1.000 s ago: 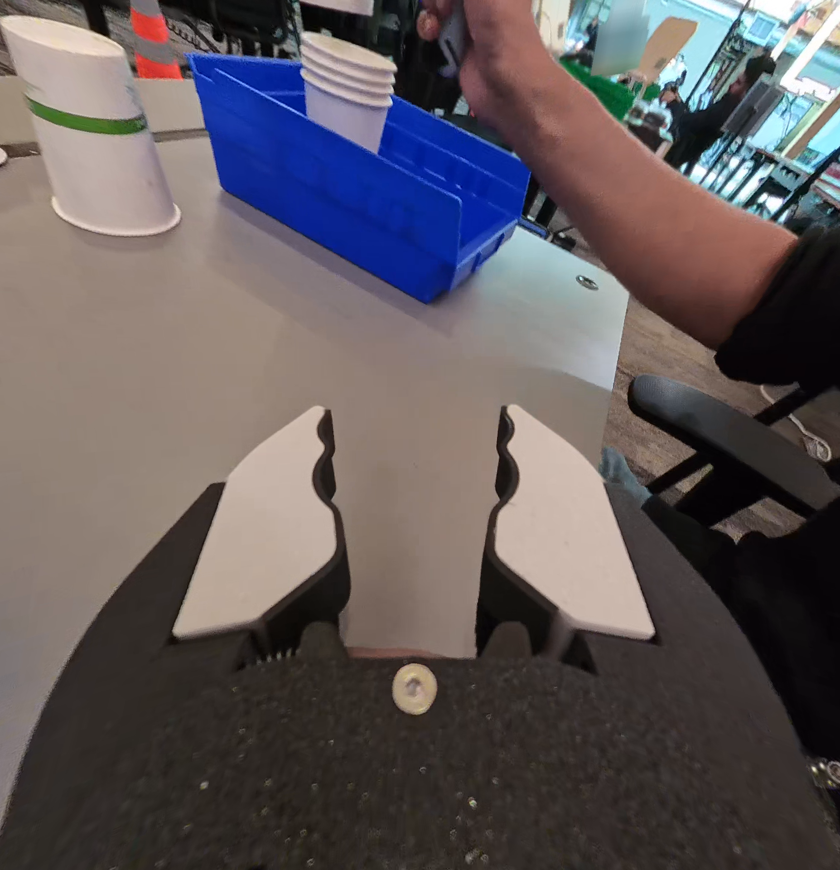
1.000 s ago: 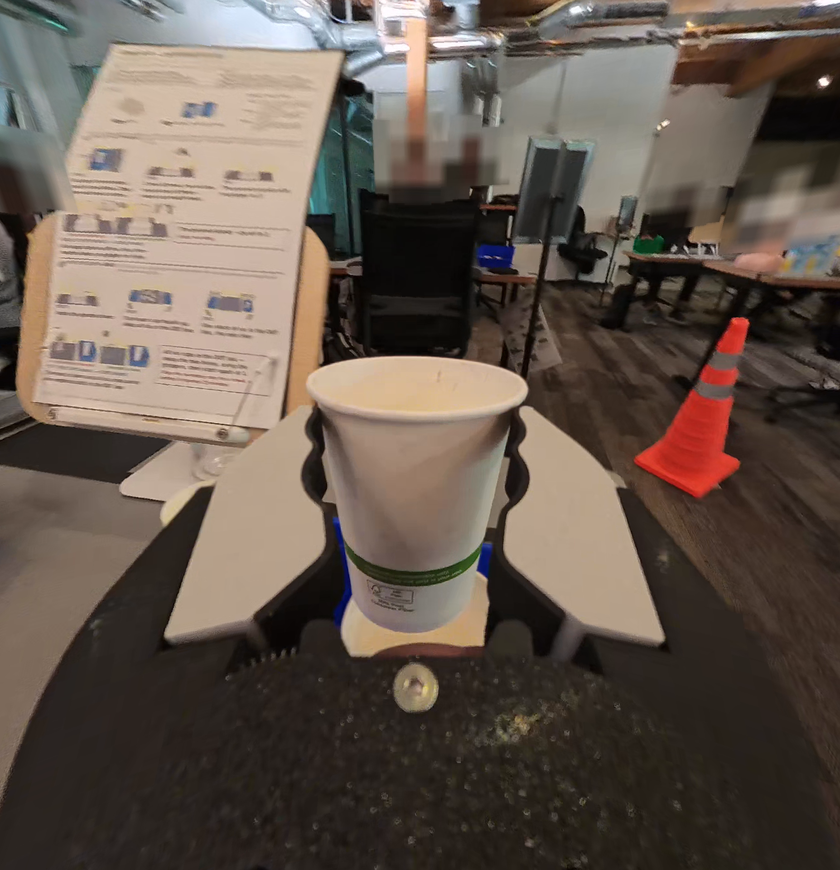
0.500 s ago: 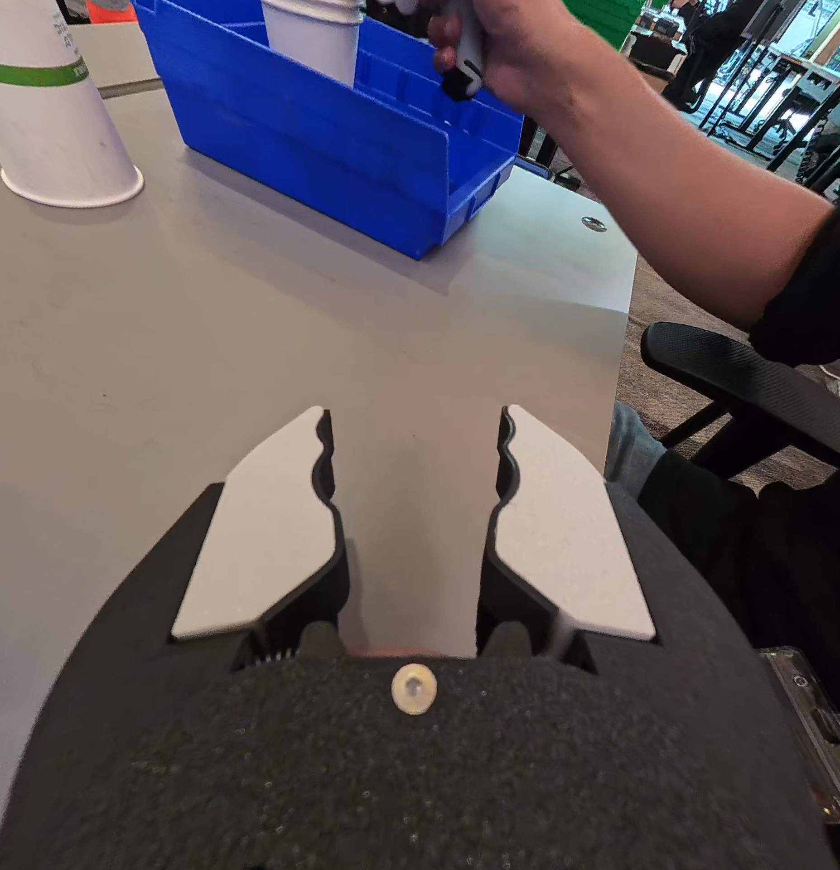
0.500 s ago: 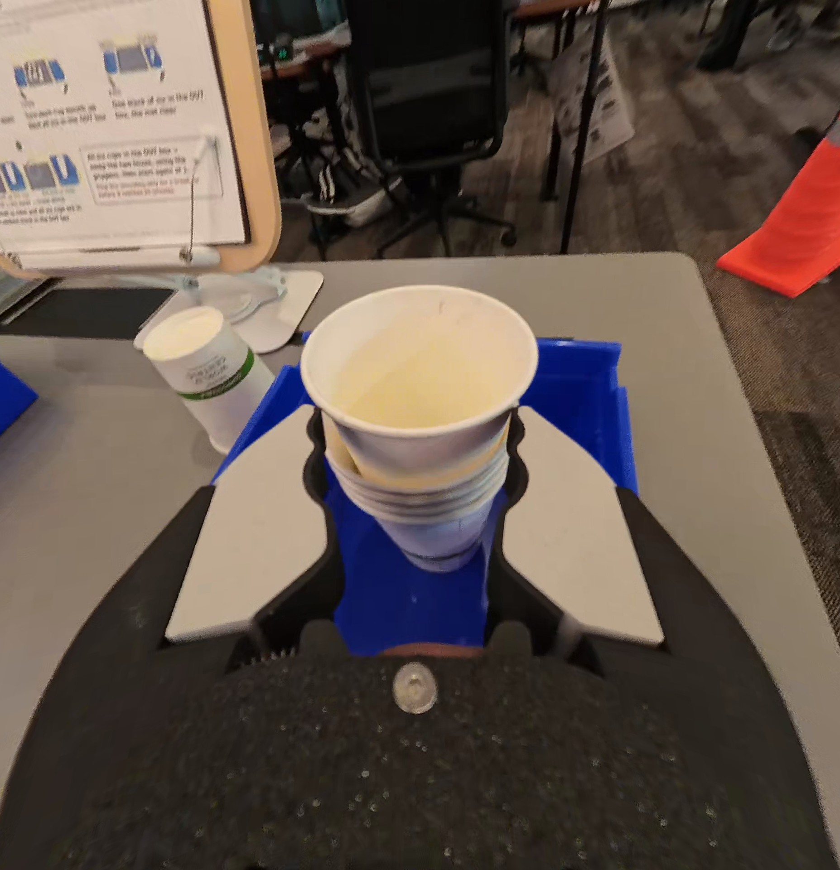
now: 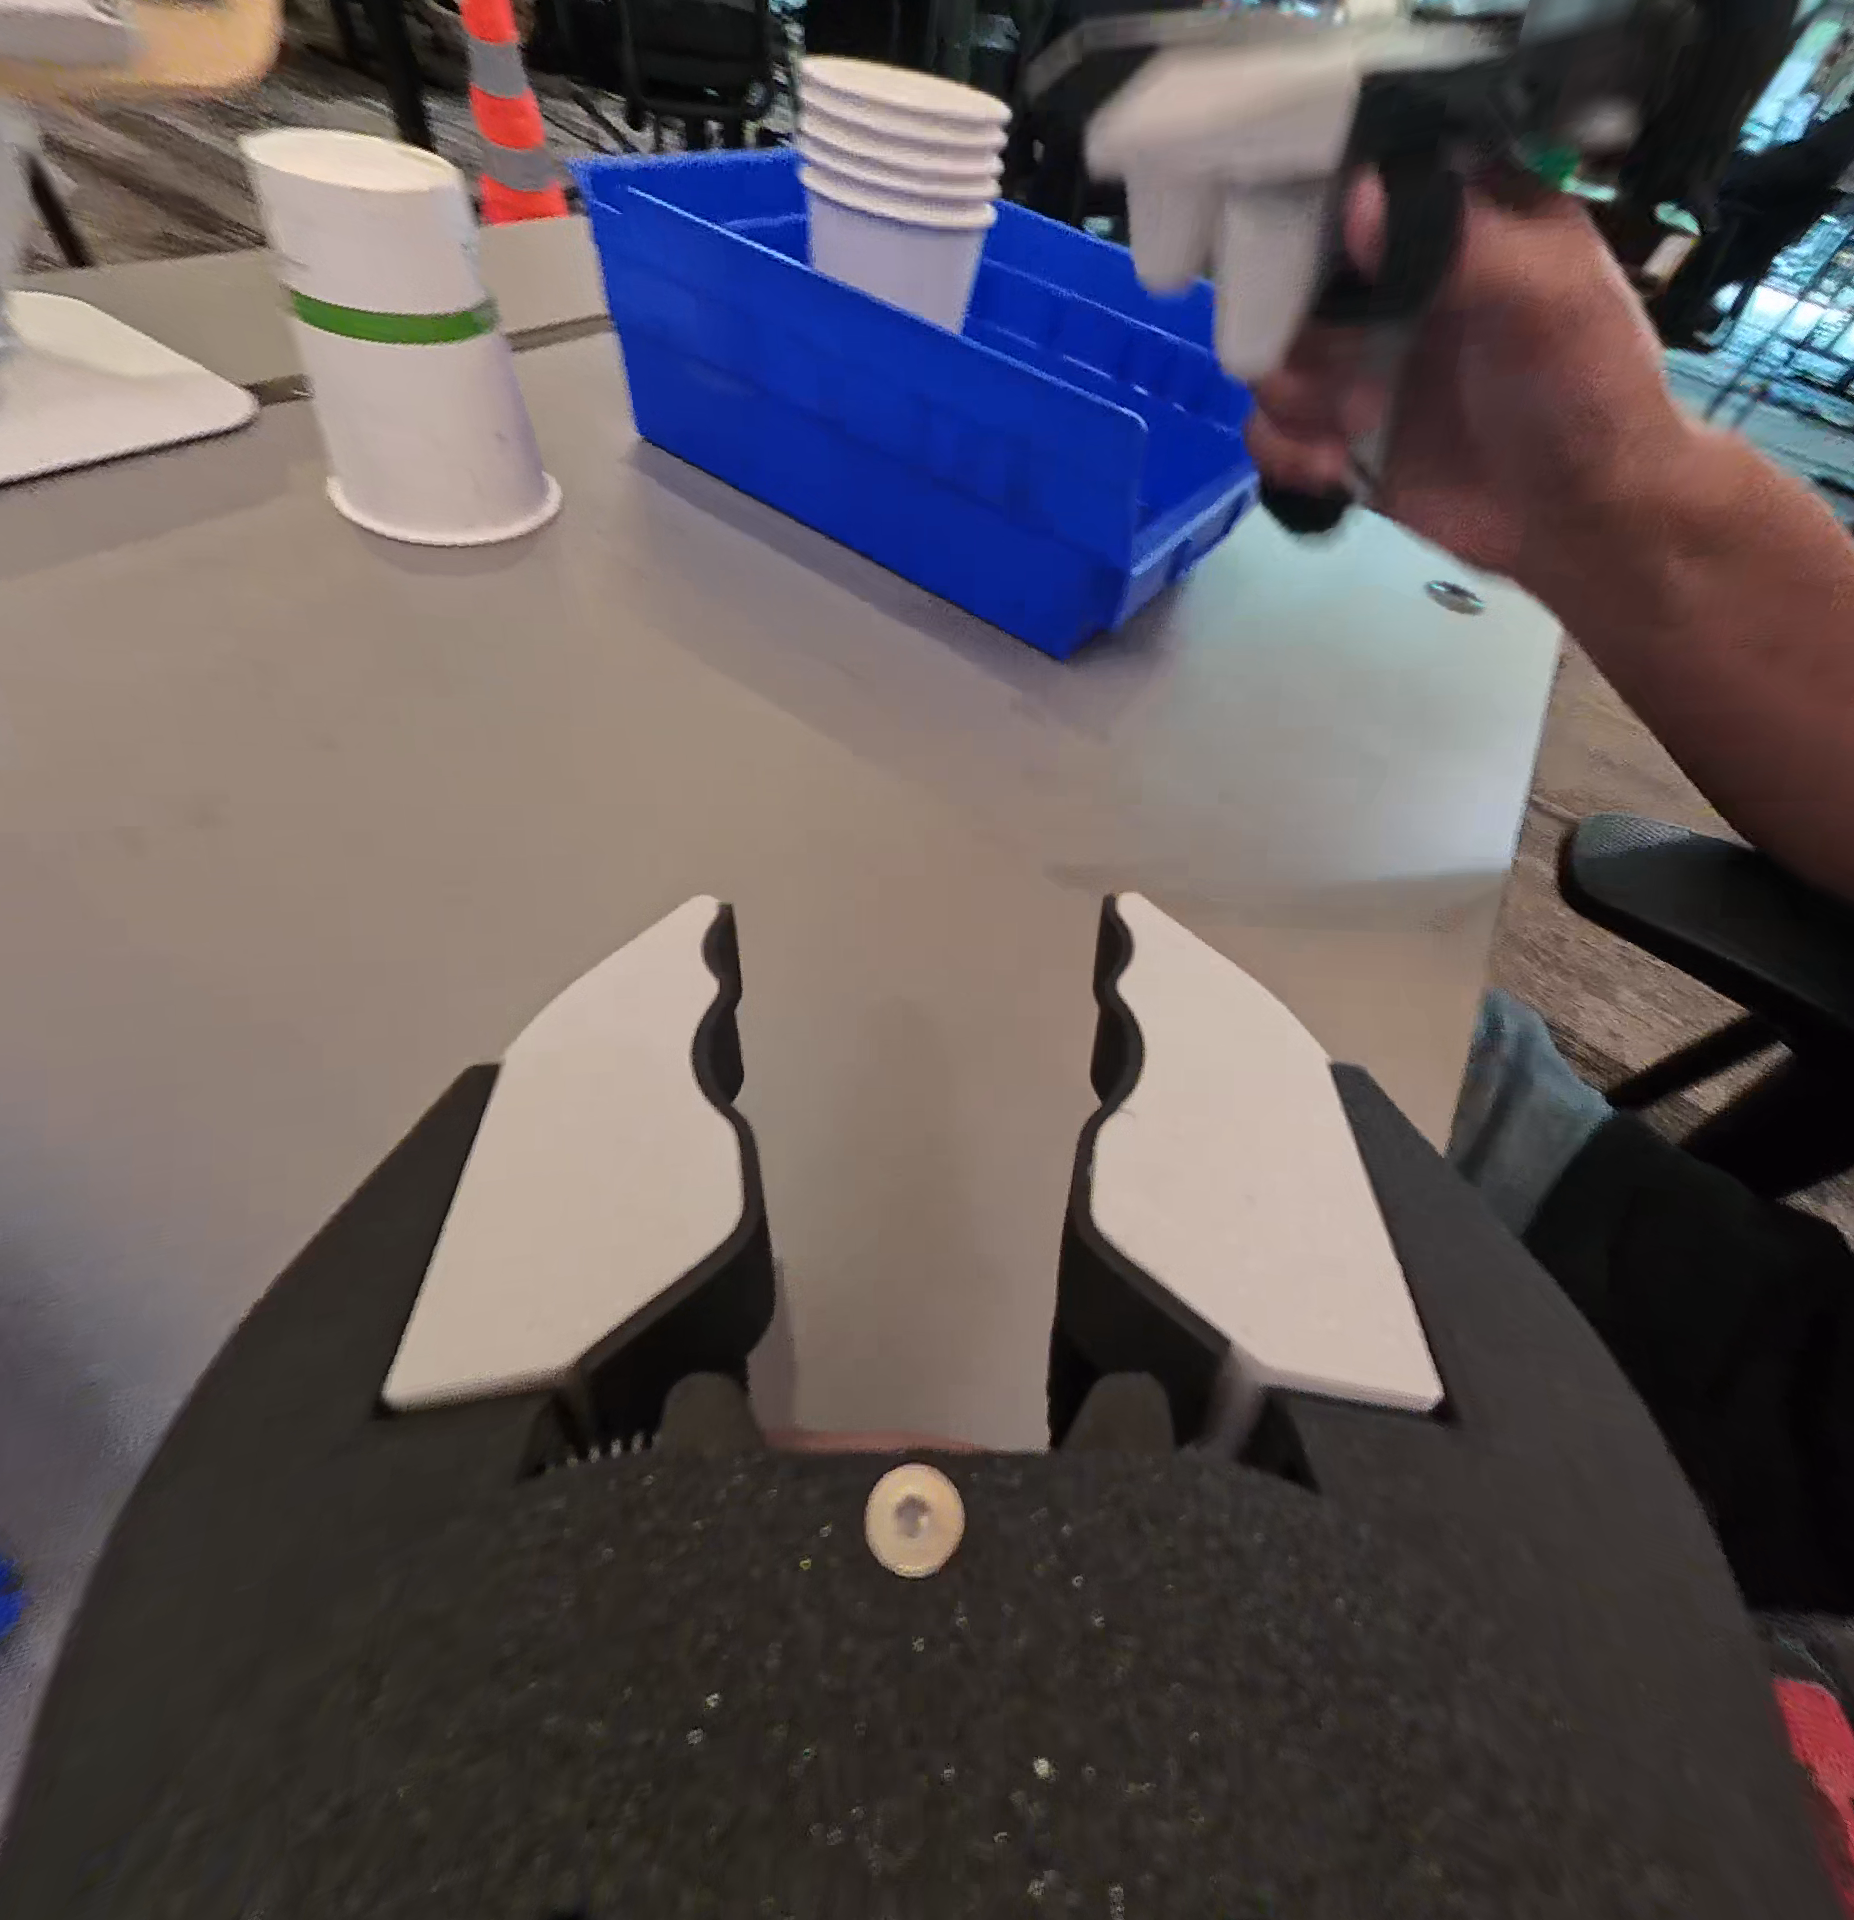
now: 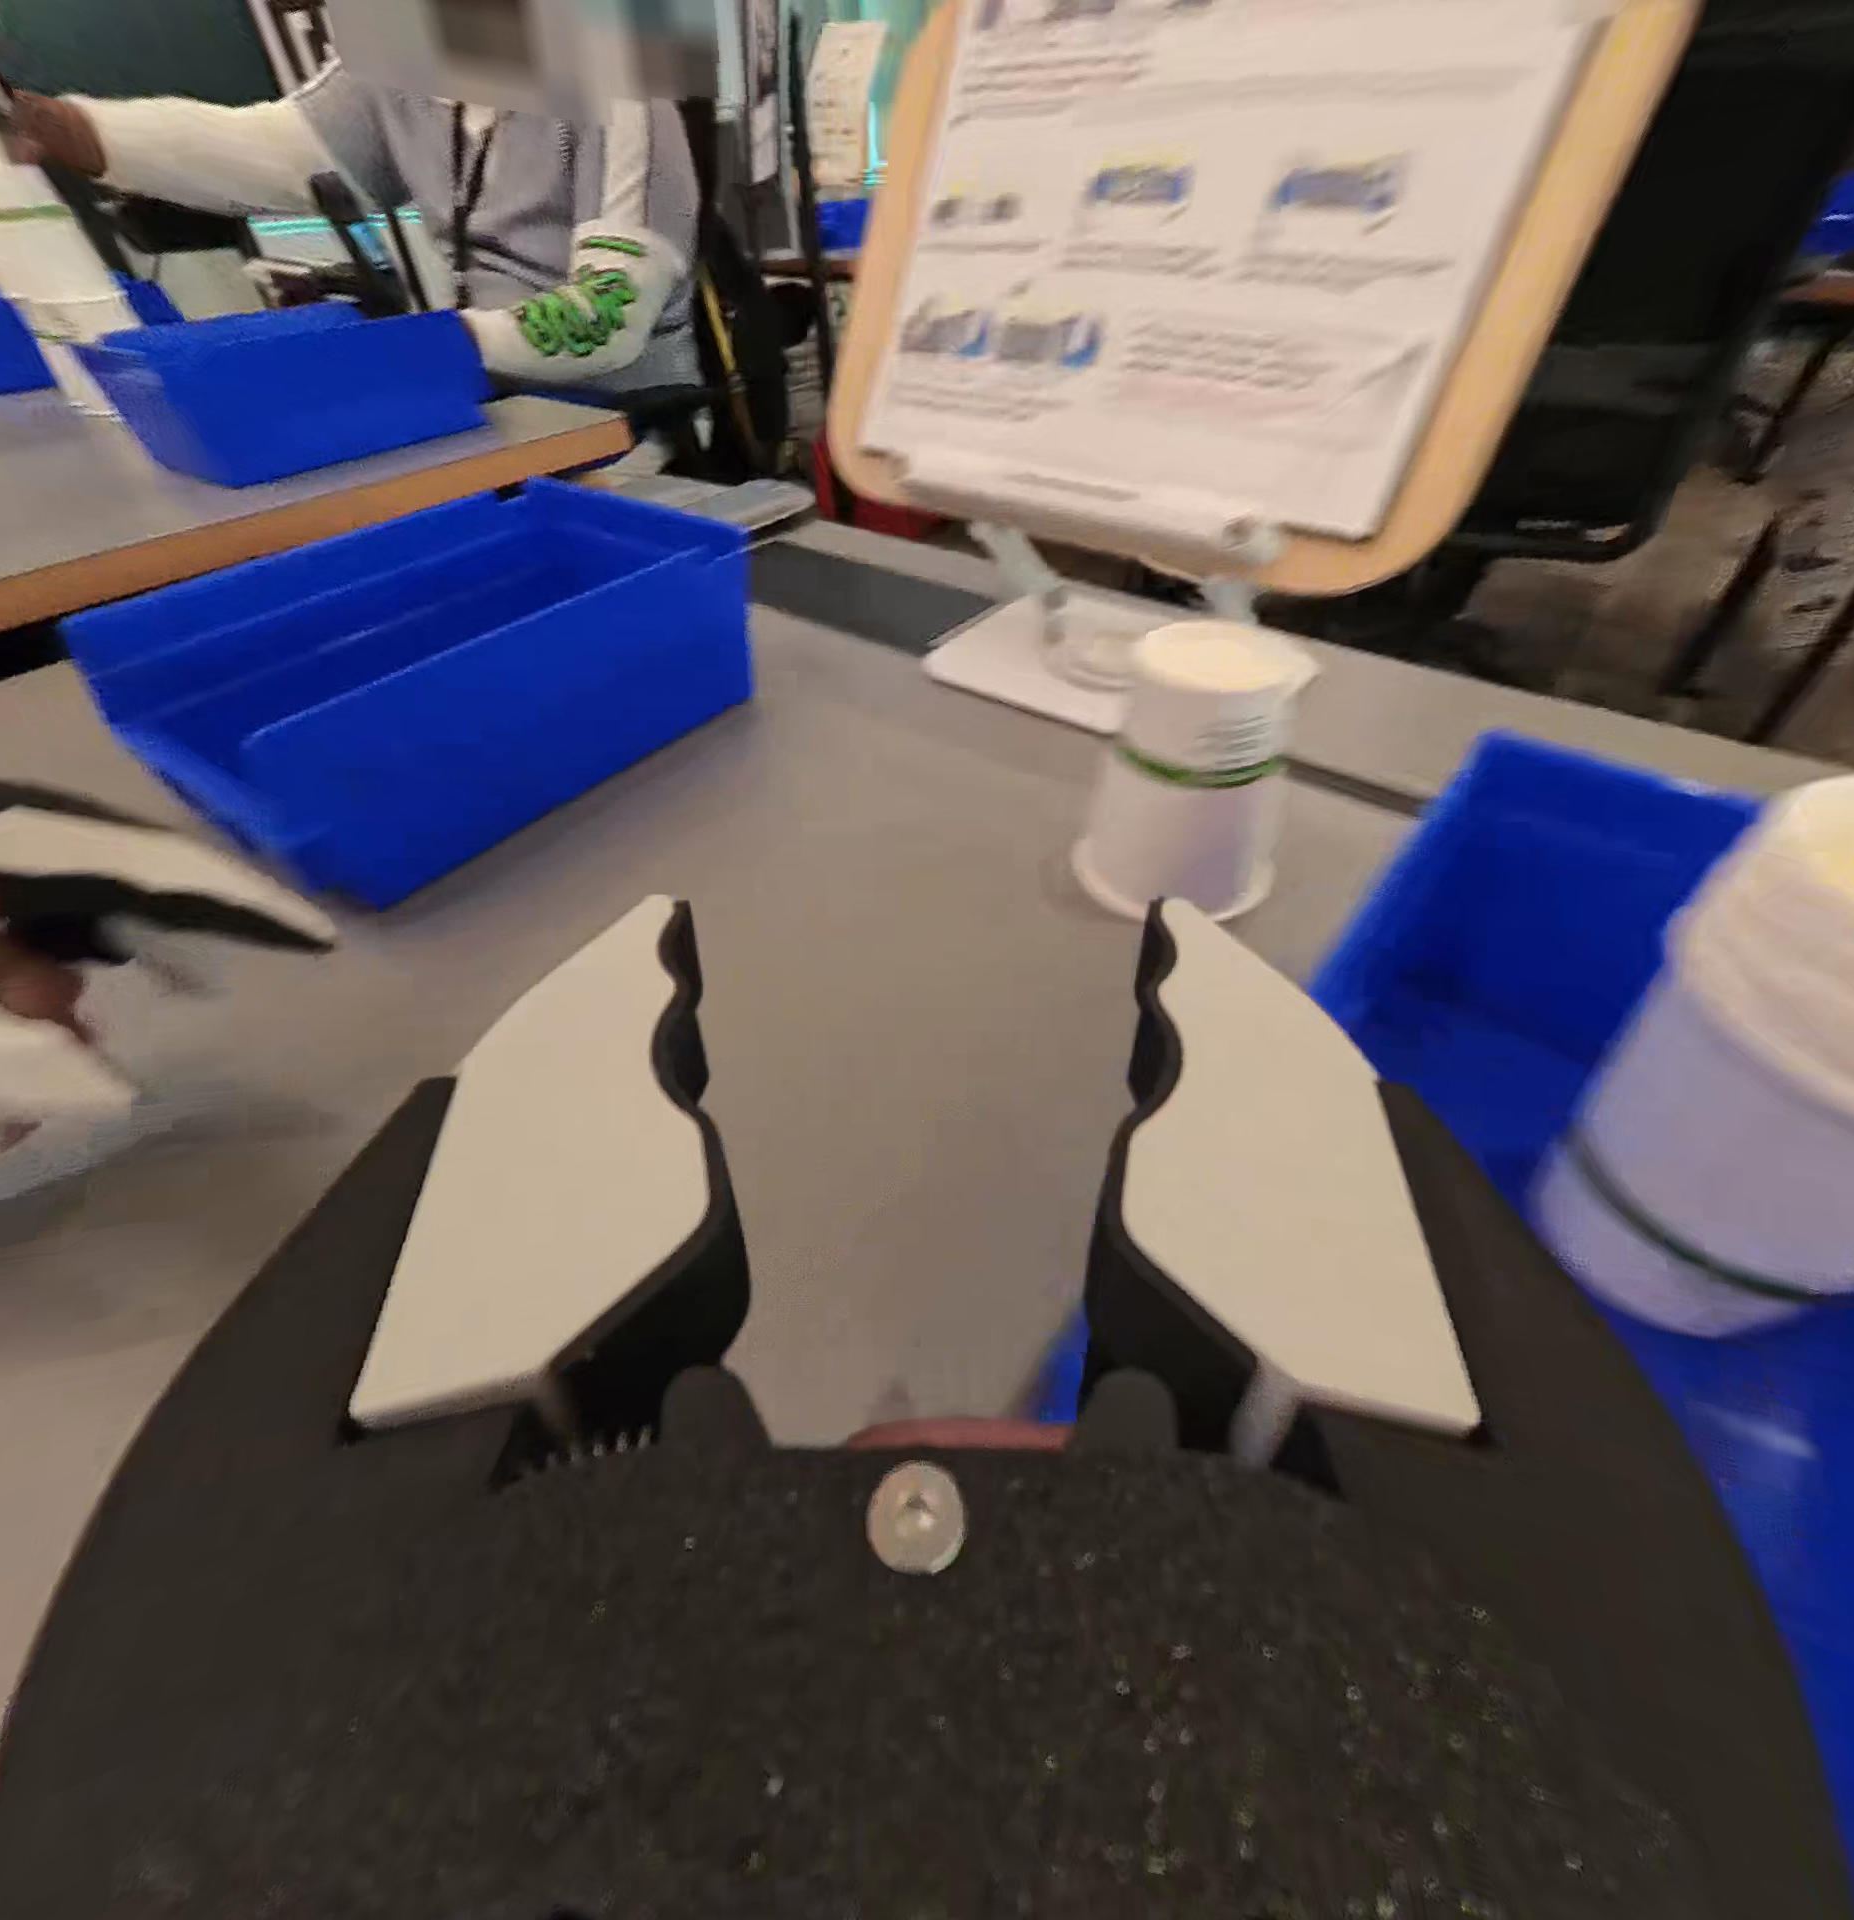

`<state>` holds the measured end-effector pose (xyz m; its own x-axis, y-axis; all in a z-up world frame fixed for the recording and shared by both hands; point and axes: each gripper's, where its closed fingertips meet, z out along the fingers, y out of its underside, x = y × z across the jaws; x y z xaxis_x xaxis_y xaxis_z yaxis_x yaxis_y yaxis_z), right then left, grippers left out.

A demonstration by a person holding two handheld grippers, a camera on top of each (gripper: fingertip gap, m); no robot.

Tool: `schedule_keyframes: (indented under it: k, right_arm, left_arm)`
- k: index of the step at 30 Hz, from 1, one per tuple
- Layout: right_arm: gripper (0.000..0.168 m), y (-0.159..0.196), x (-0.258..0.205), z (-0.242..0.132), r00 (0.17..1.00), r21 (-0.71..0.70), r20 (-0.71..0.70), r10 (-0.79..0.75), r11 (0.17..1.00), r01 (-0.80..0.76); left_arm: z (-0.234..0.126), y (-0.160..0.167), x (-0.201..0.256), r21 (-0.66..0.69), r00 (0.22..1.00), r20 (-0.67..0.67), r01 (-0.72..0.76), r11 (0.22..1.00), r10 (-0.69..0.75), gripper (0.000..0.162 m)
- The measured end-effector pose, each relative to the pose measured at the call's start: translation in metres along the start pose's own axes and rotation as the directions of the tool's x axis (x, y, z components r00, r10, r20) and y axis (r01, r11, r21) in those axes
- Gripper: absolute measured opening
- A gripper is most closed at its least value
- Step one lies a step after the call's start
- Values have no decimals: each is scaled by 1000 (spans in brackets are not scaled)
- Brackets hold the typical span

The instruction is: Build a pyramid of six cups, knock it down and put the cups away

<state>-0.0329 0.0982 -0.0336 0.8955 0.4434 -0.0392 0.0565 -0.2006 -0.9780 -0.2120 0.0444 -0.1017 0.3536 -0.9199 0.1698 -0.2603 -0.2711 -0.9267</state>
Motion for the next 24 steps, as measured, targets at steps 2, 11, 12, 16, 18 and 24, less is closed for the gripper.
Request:
schedule_keyframes:
  k: [2, 11, 12, 16, 18, 24]
  right_arm:
    - [79, 23, -40, 11, 1000, -16, -1, 3, 1000, -3]
    - [77, 62, -84, 47, 996, -194, 51, -74, 977, 83]
    - [76, 53, -78, 52, 993, -215, 52, -106, 970, 114]
    - [83, 15, -35, 85, 965, -408, 88, -245, 876, 260]
    - [76, -10, 6, 113, 937, -464, 72, -342, 820, 335]
    - [93, -3, 90, 187, 865, -690, 352, -357, 525, 498]
  left_arm:
    - [-5, -5, -11, 26, 998, 57, -2, 1000, 0, 65]
    - [-14, -11, -26, 64, 994, 91, 56, 996, -61, 65]
    - [-14, -11, -25, 63, 994, 92, 49, 997, -55, 65]
    - [-9, -5, -20, 25, 996, 90, 0, 1000, -2, 65]
    - [-8, -4, -17, 11, 996, 89, -23, 1000, 22, 65]
    - [-6, -2, -9, -1, 997, 67, -35, 999, 35, 65]
